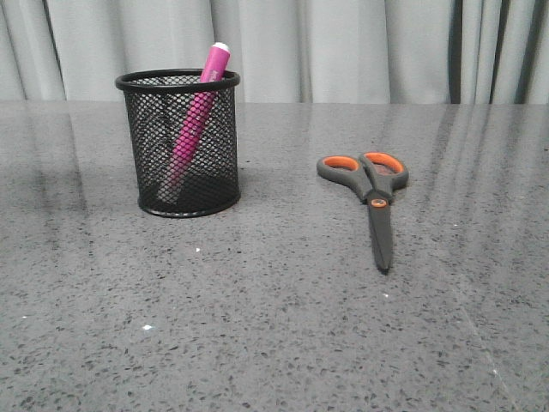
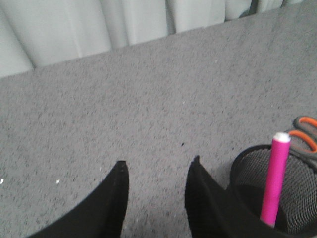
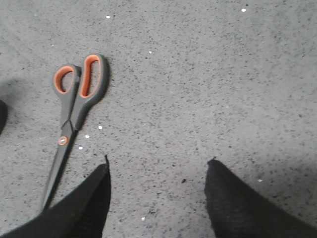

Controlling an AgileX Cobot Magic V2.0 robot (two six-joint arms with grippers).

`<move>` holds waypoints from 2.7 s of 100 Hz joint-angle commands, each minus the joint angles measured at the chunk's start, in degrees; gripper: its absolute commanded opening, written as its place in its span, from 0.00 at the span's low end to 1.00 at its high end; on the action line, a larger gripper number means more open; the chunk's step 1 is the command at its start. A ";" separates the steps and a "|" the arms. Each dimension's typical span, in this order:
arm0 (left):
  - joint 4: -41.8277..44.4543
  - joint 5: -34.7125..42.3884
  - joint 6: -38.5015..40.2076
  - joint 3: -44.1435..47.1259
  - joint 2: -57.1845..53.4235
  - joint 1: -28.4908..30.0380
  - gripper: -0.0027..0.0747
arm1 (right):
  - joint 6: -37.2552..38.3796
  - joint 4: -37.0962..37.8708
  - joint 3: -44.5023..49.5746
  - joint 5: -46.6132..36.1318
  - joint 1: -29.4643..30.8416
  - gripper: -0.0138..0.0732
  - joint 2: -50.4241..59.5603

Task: Put pen and scissors into bin
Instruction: 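Lower the marker into the cup, open the left gripper and withdraw, then lower the right gripper onto the scissors near the pivot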

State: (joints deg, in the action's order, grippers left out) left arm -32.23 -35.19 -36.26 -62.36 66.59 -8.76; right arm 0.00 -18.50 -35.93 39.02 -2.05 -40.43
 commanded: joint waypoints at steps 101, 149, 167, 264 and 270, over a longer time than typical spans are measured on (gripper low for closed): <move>-3.62 0.18 6.21 3.12 -7.24 8.68 0.37 | 1.19 10.74 -22.39 8.47 -12.76 0.59 -18.22; -3.76 0.32 6.21 3.12 -7.24 8.68 0.37 | 20.92 24.16 -30.77 11.51 -29.48 0.60 -37.19; -3.76 0.32 6.21 3.12 -7.24 8.68 0.37 | 21.33 20.62 -30.77 8.21 -29.59 0.60 -40.38; -3.76 0.97 6.21 3.12 -7.24 8.68 0.37 | 23.36 23.15 -38.64 12.75 -29.59 0.60 -53.75; -3.76 0.97 6.21 3.12 -7.24 8.68 0.37 | 23.36 23.24 -38.64 11.68 -29.59 0.60 -53.88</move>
State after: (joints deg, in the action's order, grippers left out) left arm -33.89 -37.82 -30.69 -57.86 60.38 -0.22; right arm 23.27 3.53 -72.68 53.08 -31.65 -96.26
